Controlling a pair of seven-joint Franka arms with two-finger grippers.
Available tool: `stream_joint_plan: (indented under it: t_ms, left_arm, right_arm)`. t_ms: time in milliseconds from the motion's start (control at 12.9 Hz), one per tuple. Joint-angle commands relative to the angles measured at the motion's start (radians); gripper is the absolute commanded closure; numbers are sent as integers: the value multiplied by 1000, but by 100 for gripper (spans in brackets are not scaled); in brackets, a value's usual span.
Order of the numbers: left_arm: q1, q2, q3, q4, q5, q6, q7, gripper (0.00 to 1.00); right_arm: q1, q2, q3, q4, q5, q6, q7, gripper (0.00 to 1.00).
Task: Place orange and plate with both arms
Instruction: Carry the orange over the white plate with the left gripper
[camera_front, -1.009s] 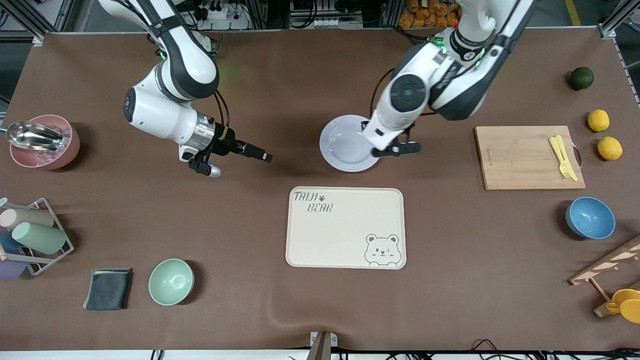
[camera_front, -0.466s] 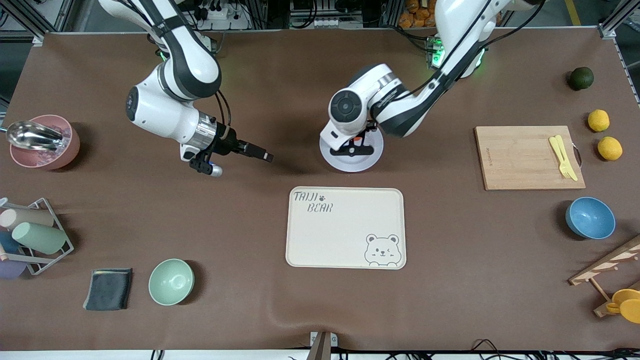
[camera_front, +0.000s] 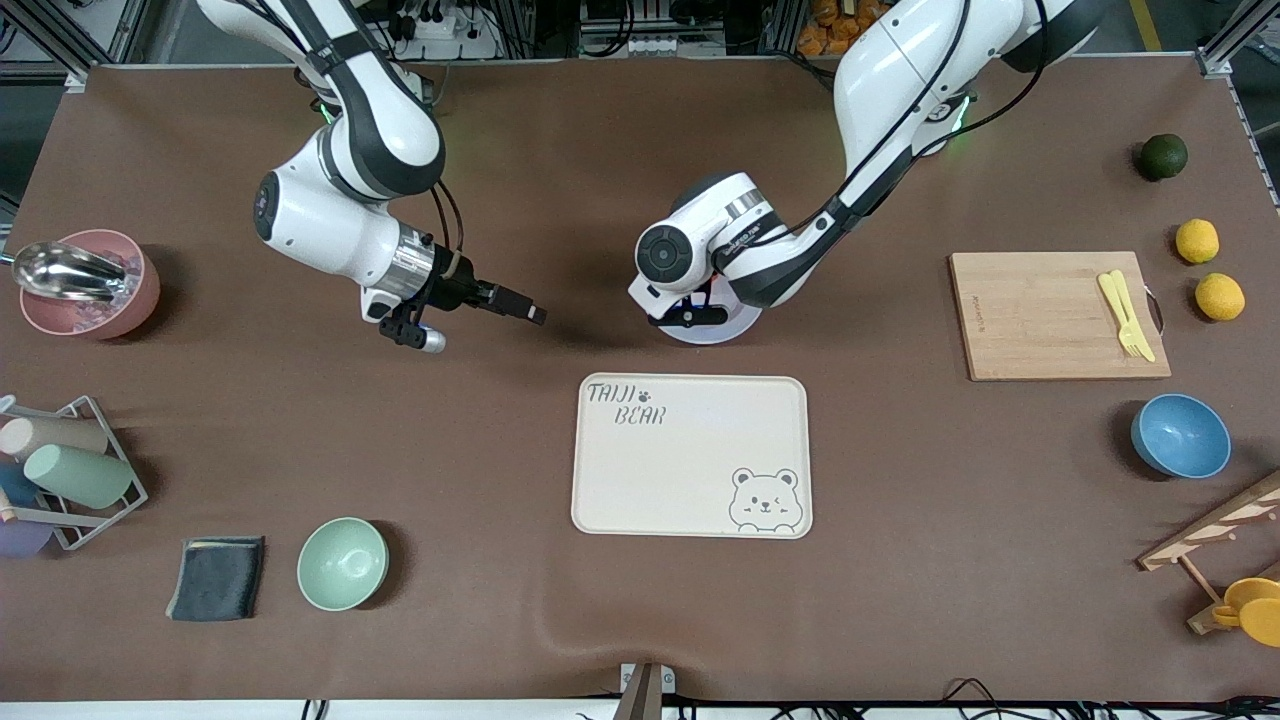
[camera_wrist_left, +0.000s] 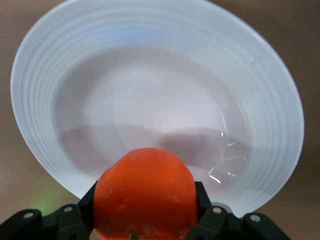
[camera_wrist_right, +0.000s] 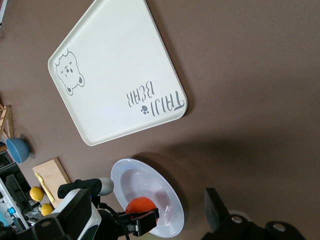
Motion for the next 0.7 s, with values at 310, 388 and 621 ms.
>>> stream_joint_plan:
  t_ms: [310, 388, 621]
  left_arm:
    - [-16, 25, 14, 22, 73, 53, -22, 91]
    - [-13, 22, 14, 24, 72, 53, -22, 54]
    - [-4, -13, 14, 28, 75, 53, -42, 0]
  right_arm:
    - [26, -10, -8, -22, 30, 31, -30, 0]
    - [28, -8, -8, -22, 31, 37, -30, 0]
    - [31, -8, -8, -27, 31, 43, -32, 0]
